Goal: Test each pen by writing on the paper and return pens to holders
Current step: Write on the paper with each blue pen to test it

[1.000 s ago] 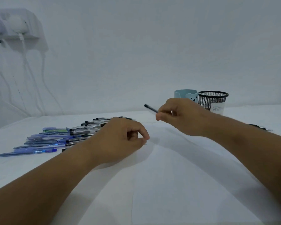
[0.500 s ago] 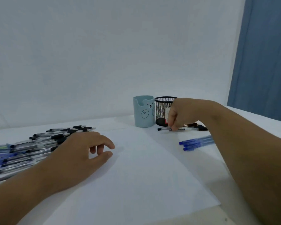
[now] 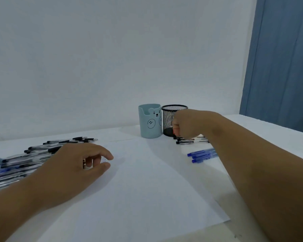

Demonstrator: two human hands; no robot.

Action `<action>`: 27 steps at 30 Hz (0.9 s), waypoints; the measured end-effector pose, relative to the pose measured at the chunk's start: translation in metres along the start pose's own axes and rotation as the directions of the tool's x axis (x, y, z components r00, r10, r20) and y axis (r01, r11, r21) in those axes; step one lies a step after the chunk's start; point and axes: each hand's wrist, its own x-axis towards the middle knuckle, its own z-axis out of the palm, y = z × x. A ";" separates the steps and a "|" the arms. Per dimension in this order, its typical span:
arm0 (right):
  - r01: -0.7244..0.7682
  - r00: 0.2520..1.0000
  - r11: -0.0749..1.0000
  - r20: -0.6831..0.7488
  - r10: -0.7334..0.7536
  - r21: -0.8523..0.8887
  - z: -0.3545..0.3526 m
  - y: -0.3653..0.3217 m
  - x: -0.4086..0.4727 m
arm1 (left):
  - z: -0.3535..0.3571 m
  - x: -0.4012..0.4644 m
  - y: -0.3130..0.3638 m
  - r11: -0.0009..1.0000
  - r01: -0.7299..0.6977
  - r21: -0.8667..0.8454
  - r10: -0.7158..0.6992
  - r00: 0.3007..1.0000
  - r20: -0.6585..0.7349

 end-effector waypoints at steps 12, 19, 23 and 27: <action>0.515 0.852 0.849 -0.181 -0.491 0.121 0.037 -0.133 -0.040 | -0.071 0.003 -0.029 0.965 0.222 0.143 -0.217 0.975 -0.051; 0.660 0.734 0.746 -0.295 -0.612 0.093 0.053 -0.155 -0.044 | -0.134 -0.014 -0.074 0.790 0.507 0.344 -0.507 0.856 -0.097; 0.702 0.689 0.708 -0.327 -0.647 0.080 0.059 -0.169 -0.041 | -0.146 -0.021 -0.081 0.700 0.579 0.419 -0.632 0.775 -0.015; 0.718 0.672 0.692 -0.334 -0.661 0.074 0.061 -0.174 -0.041 | -0.147 -0.022 -0.084 0.617 0.597 0.512 -0.716 0.696 0.051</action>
